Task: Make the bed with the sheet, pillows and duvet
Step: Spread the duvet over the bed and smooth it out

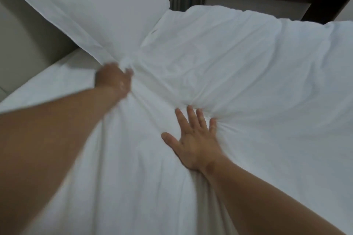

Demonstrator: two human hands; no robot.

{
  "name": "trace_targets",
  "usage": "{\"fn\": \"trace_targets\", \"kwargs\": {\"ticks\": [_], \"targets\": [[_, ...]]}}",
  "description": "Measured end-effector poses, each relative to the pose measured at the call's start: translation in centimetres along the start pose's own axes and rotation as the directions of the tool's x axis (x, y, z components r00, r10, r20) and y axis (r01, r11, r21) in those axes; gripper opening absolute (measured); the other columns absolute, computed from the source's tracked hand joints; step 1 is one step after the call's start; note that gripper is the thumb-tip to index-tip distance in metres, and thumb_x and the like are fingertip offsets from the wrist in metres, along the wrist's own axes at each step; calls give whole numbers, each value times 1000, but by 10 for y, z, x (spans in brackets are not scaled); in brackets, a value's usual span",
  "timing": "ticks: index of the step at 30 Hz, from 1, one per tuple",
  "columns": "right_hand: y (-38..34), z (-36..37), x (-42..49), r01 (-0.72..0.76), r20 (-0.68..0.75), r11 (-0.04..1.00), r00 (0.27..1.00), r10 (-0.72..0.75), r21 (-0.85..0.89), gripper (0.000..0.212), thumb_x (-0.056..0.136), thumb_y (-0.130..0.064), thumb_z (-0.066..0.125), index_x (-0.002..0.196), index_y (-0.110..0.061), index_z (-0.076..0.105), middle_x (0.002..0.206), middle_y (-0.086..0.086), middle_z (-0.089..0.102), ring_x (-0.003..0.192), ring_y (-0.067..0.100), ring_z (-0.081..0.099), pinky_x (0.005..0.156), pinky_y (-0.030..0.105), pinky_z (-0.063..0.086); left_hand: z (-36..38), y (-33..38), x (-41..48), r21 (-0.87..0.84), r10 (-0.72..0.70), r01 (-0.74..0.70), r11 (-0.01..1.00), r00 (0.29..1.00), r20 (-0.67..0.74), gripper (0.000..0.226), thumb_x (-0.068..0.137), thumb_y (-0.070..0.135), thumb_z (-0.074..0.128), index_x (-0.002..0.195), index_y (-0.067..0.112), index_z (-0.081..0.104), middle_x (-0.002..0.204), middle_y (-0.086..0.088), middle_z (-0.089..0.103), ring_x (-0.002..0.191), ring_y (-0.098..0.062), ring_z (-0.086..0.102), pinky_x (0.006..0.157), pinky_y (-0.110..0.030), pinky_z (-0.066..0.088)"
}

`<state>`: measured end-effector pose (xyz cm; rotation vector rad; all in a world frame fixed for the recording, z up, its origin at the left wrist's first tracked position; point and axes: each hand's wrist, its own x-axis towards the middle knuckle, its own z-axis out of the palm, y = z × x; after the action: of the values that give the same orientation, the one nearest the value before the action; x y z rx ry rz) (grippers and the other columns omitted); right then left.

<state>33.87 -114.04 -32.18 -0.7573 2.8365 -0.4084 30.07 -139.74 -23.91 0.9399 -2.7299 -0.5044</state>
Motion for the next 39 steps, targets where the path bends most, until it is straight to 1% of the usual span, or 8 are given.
{"fn": "trace_targets", "kwargs": {"ticks": [12, 15, 19, 22, 29, 33, 36, 39], "targets": [[77, 16, 44, -135, -314, 990, 942, 119, -30, 96, 76, -94, 5, 155, -40, 9, 167, -1, 9, 153, 23, 3, 119, 55, -1, 80, -50, 9, 141, -112, 145, 979, 969, -219, 58, 96, 59, 34, 129, 13, 46, 128, -26, 55, 117, -46, 53, 97, -53, 42], [86, 5, 44, -148, -216, 988, 967, 138, -32, 98, 73, -96, 3, 155, -42, 3, 167, -6, 4, 153, 19, 2, 121, 54, 2, 54, -38, -53, 171, 175, -143, 975, 966, -193, 60, 98, 50, 42, 148, 18, 37, 151, -16, 36, 139, -36, 35, 113, -50, 28], [70, -11, 38, -269, -53, 958, 963, 265, -100, 98, 73, -94, 2, 156, -41, 1, 167, -3, -2, 154, 22, -2, 120, 57, 1, 18, -117, -198, 255, 622, -652, 714, 758, 198, 67, 100, 64, 16, 156, 28, 27, 165, -2, 21, 152, -25, 19, 118, -58, 17], [-1, -11, -3, -329, -42, 938, 944, 327, -110, 86, 87, -77, 9, 158, -28, 5, 166, 13, 2, 153, 33, 1, 117, 64, 4, -21, -222, -252, 188, 493, -537, 823, 838, 234, 73, 99, 66, 14, 158, 24, 22, 166, -2, 15, 152, -25, 16, 122, -49, 15], [-209, 61, -256, 368, 212, 913, 892, -400, 176, 72, 93, -67, 15, 157, -34, 13, 167, -1, 3, 154, 17, -3, 120, 55, -6, -82, -229, -313, 33, 17, -33, 999, 914, 406, 76, 99, 58, 39, 159, 20, 12, 167, -4, 11, 153, -17, 10, 123, -29, 1], [-176, 41, -320, 193, 197, 968, 955, -223, 159, 82, 85, -80, 19, 156, -40, 8, 167, -8, 2, 152, 10, -6, 122, 51, -5, -123, -263, -428, 282, -218, 109, 953, 895, 389, 106, 74, 90, 26, 140, 9, 45, 140, -21, 49, 133, -35, 44, 115, -41, 32], [-170, 64, -382, 141, 200, 981, 973, -113, -130, 85, 89, -79, 9, 158, -31, -5, 166, 1, -15, 152, 20, -15, 120, 54, -10, -122, -266, -508, 174, -239, 188, 967, 903, 357, 82, 82, 78, 37, 95, 0, 59, 92, -27, 60, 90, -44, 60, 84, -50, 50], [-182, 76, -379, 88, 231, 989, 971, -60, -115, 87, 88, -79, 13, 157, -31, -10, 166, 2, -17, 152, 21, -17, 119, 54, -12, -108, -276, -500, 132, -256, 227, 965, 926, 277, 72, 94, 66, 42, 98, -2, 63, 98, -30, 63, 96, -45, 61, 89, -48, 49]]}}
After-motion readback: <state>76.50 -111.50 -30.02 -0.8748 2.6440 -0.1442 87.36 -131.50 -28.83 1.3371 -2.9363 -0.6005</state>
